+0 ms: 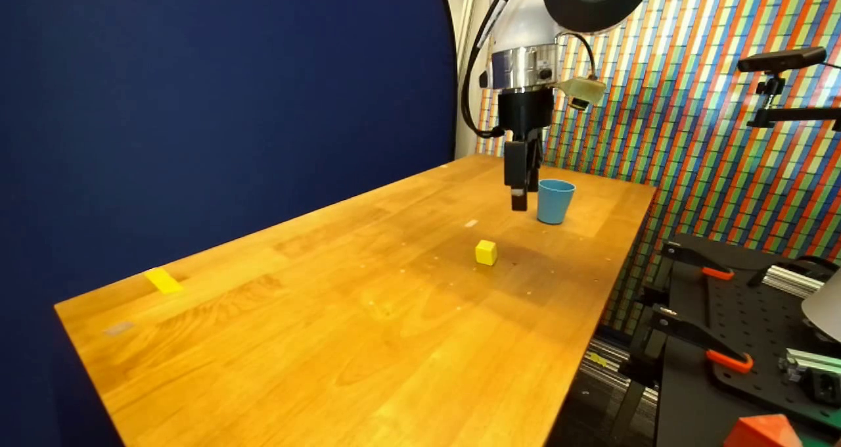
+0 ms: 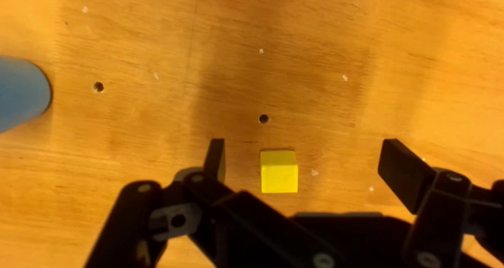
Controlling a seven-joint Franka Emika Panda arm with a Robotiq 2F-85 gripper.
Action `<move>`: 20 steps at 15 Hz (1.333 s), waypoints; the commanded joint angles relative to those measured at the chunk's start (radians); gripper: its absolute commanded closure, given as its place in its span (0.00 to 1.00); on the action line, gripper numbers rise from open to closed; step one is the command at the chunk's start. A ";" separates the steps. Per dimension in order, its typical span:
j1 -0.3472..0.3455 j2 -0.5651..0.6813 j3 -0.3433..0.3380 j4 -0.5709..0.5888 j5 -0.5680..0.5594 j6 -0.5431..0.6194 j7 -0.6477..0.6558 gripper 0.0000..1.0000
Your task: Place the yellow cube inside the blue cup
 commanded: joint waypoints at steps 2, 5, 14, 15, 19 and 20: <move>0.019 0.132 0.000 0.083 -0.047 0.041 0.049 0.00; 0.026 0.204 -0.006 0.118 -0.056 0.066 0.073 0.00; 0.094 0.395 -0.062 0.258 -0.111 0.091 0.206 0.00; 0.105 0.412 -0.074 0.273 -0.127 0.091 0.229 0.00; 0.148 0.449 -0.114 0.313 -0.176 0.073 0.306 0.33; 0.148 0.450 -0.113 0.319 -0.168 0.057 0.307 0.42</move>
